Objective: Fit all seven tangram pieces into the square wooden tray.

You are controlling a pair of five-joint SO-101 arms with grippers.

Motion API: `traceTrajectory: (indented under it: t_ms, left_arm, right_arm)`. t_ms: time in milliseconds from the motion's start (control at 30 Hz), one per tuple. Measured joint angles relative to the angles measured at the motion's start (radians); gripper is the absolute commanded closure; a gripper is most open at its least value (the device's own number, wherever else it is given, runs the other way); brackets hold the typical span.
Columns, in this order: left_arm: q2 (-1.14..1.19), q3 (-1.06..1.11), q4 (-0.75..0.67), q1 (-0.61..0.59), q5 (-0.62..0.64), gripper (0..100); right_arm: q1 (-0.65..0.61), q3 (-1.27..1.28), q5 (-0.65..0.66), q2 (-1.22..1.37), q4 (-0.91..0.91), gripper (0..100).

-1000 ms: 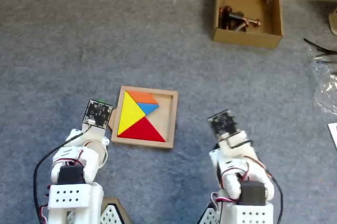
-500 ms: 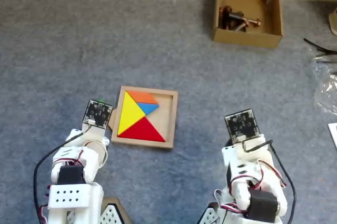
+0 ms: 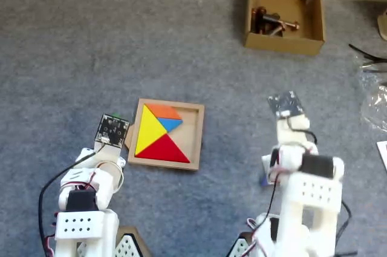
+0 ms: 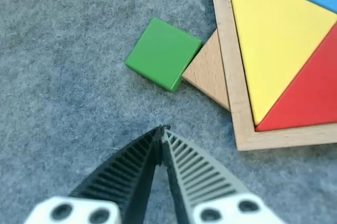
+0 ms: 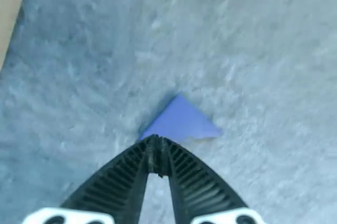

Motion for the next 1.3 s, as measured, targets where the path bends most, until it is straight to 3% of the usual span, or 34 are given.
traceTrajectory:
  t_ms: [233, 500, 767, 1300]
  left_arm:
    - [0.0, 0.0, 0.0, 0.0, 0.0, 99]
    - [0.0, 0.0, 0.0, 0.0, 0.0, 99]
    - [0.0, 0.0, 0.0, 0.0, 0.0, 99]
    - [0.0, 0.0, 0.0, 0.0, 0.0, 99]
  right_arm:
    - [0.075, -0.103, -0.071, 0.278, -0.049, 97.7]
    - [0.089, -0.109, -0.081, 0.391, -0.063, 78.9]
    - [0.092, -0.049, -0.083, 0.404, -0.08, 78.6]
    - [0.092, 0.15, -0.083, 0.404, -0.293, 78.6]
